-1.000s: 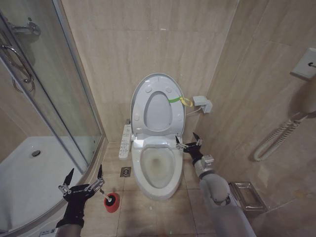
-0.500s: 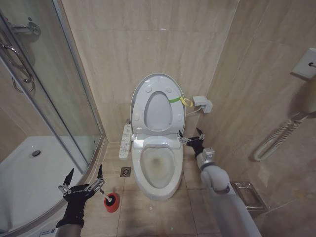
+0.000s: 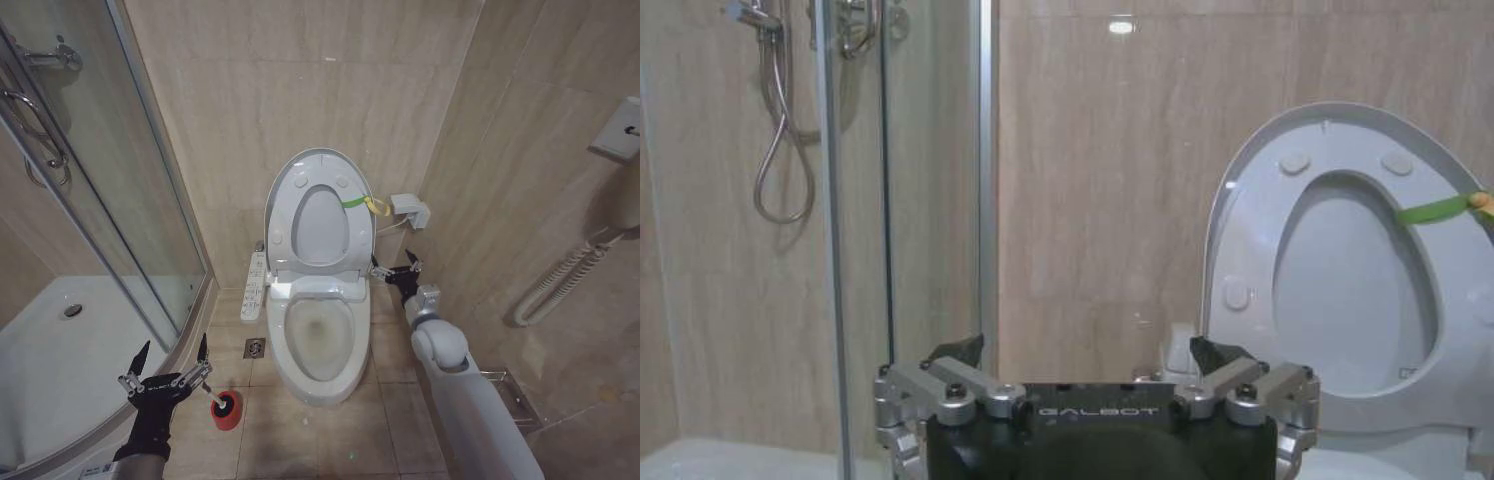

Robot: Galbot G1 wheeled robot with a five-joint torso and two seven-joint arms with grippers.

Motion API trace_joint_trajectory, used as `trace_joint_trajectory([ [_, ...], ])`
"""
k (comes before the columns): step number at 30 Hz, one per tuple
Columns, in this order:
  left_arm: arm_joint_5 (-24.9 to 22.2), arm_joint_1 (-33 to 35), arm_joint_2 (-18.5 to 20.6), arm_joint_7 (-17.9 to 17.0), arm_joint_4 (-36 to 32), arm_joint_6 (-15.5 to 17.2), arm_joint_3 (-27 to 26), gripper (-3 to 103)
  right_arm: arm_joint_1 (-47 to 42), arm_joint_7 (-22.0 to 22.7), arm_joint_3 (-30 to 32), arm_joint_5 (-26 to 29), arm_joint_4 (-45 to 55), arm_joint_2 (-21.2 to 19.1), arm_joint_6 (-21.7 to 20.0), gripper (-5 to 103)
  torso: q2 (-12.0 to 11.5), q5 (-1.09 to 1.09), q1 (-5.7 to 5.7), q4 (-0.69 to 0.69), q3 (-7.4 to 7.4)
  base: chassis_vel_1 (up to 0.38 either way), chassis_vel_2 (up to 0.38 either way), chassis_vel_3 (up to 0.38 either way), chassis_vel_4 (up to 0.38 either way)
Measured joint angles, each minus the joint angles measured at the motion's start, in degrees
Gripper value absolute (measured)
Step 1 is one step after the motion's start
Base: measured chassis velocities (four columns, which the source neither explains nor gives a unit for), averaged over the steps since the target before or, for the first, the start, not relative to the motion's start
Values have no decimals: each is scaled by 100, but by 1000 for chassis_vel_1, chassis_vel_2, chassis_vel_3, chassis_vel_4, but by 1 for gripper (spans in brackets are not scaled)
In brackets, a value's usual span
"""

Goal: Open the toilet lid, clean the toilet bowl with a toilet brush, close the toilet lid, and flush.

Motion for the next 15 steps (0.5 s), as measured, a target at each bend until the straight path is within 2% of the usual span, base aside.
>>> trace_joint_trajectory([
  [2, 0, 0, 0, 0, 0, 0, 0, 100, 339, 79, -48, 22, -179, -1, -36, 100, 0, 0, 0, 0, 0, 0, 0, 0, 0],
  [15, 0, 0, 0, 0, 0, 0, 0, 100, 758, 93, 46, -39, -362, -190, -38, 100, 0, 0, 0, -1, 0, 0, 0, 0, 0],
])
